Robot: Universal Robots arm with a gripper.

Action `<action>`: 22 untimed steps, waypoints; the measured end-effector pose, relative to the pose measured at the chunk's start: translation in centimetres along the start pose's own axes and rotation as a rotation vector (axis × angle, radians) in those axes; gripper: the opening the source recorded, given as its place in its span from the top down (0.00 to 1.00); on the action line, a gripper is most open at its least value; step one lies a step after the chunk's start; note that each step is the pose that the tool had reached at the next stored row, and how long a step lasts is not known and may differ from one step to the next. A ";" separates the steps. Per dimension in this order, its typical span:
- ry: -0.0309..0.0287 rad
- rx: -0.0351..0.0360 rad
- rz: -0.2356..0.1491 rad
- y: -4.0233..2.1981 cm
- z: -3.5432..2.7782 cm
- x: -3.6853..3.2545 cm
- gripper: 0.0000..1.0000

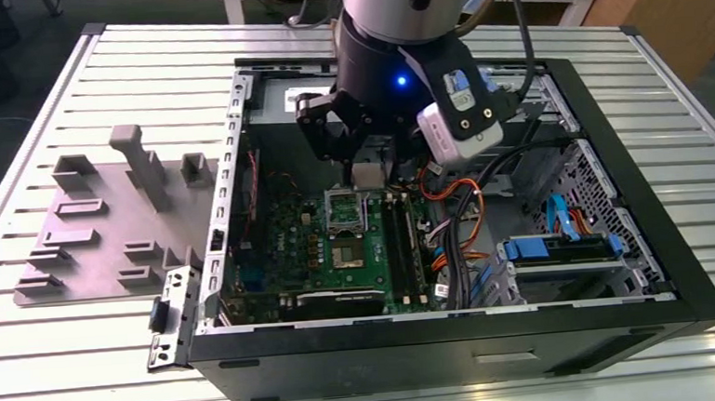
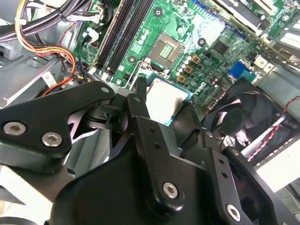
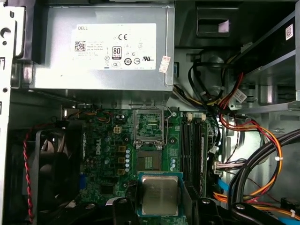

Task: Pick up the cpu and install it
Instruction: 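Place the cpu into insertion slot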

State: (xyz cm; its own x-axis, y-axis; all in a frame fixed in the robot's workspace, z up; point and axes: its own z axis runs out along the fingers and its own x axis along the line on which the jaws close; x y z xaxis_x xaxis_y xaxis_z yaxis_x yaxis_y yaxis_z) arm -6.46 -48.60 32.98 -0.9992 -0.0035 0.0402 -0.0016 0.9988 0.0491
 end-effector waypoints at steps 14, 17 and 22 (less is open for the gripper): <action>0.0001 -0.0002 0.000 -0.02 0.37 -0.01 0.53; 0.0000 -0.0003 0.000 -0.02 0.38 -0.01 0.53; 0.0000 -0.0002 0.000 -0.02 0.39 -0.02 0.53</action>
State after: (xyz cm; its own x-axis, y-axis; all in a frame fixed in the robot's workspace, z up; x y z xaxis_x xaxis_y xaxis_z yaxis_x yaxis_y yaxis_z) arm -6.46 -48.60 32.59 -0.9992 -0.0036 0.0403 -0.0016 0.9988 0.0494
